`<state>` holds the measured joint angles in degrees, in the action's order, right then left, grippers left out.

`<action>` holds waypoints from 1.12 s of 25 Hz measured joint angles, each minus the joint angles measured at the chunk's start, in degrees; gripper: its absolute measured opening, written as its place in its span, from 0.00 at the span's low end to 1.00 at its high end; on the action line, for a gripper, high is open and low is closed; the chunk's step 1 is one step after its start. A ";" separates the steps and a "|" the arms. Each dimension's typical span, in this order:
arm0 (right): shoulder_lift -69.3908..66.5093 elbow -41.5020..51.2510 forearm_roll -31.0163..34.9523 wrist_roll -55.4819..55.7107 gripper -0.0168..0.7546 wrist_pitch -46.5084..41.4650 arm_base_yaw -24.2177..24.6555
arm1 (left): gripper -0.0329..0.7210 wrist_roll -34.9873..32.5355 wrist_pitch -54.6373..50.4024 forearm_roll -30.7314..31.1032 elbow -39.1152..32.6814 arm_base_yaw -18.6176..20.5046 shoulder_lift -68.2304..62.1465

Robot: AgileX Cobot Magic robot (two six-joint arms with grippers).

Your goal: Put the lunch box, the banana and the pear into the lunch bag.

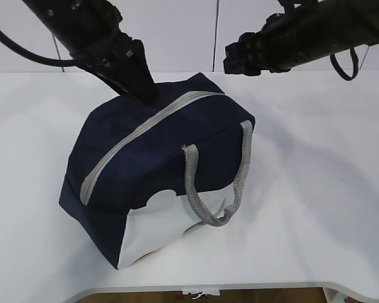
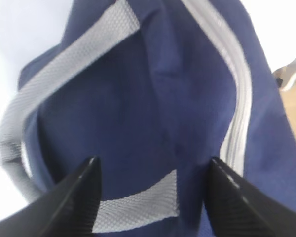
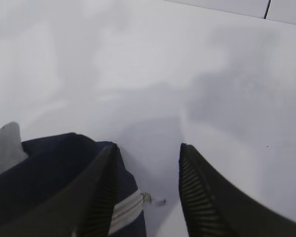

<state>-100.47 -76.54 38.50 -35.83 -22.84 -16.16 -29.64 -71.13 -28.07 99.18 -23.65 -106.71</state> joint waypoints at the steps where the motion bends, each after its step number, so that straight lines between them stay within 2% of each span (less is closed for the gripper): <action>1: 0.76 0.00 -0.98 0.00 0.44 -0.76 0.00 | 0.71 0.42 0.00 0.29 0.00 0.00 0.38; 11: 7.45 0.00 -9.87 1.33 0.44 -11.44 0.00 | 0.73 4.77 0.00 7.47 0.00 0.00 5.24; 21: 12.43 0.00 -30.02 18.22 0.44 -31.68 0.00 | 0.73 14.15 -0.20 19.54 0.00 0.00 11.70; 24: 13.84 0.00 -32.24 20.25 0.44 -38.92 0.00 | 0.73 15.46 -0.20 20.65 -0.93 0.00 14.00; 28: 14.25 0.00 -32.88 21.28 0.44 -46.44 0.00 | 0.73 15.71 -0.20 20.92 -5.57 0.00 18.28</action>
<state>-86.22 -76.54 5.62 -14.55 -69.28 -16.16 -13.93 -71.33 -7.15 93.61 -23.65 -88.43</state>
